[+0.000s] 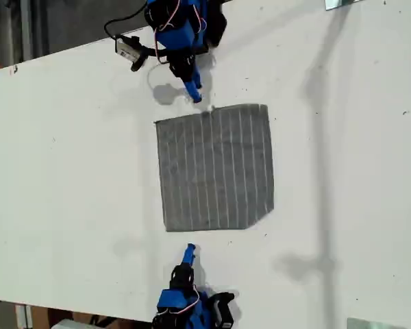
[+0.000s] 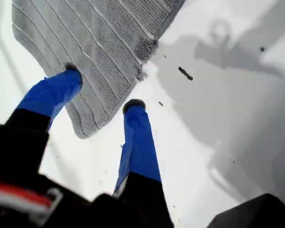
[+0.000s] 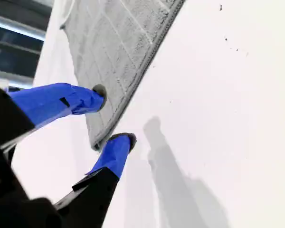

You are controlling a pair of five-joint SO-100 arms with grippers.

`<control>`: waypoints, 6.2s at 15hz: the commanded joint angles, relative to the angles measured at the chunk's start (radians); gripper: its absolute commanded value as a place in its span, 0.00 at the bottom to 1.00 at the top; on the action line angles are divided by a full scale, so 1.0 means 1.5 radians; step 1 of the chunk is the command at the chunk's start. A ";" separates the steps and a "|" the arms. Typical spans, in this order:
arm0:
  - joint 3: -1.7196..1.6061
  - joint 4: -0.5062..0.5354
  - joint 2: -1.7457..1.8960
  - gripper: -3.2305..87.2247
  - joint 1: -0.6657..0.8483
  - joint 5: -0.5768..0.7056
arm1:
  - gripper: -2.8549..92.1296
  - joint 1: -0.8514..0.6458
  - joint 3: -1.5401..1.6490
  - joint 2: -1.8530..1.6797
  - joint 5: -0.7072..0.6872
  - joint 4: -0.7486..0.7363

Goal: Grasp corners of a square towel and fold twice.

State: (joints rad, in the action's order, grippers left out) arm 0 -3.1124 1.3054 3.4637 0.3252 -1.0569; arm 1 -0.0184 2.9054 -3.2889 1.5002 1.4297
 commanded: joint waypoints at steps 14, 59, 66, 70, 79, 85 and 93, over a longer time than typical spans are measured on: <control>-0.013 -0.073 -0.003 0.25 0.021 -0.311 | 0.35 0.089 -0.340 0.642 -0.063 -0.108; 1.277 -0.001 -1.577 0.29 -0.440 -0.348 | 0.03 0.373 -0.636 1.312 0.114 -0.323; 1.404 0.032 -1.685 0.28 -0.459 -0.360 | 0.03 0.378 -0.636 1.310 0.117 -0.324; 1.471 0.143 -1.674 0.28 -0.491 -0.398 | 0.03 0.374 -0.636 1.308 0.114 -0.330; 1.472 -0.014 -1.801 0.03 -0.489 -0.390 | 0.03 0.377 -0.640 1.303 0.114 -0.330; 1.491 0.067 -1.760 0.03 -0.487 -0.404 | 0.03 0.370 -0.785 1.308 0.095 -0.156; 1.481 0.186 -1.522 0.03 -0.435 -0.292 | 0.03 0.259 -0.903 1.143 0.020 0.054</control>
State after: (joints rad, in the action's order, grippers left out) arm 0 -0.8958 1.5693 1.0738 -0.3590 -1.5309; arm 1 0.4034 1.5953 -1.4956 1.5647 1.5033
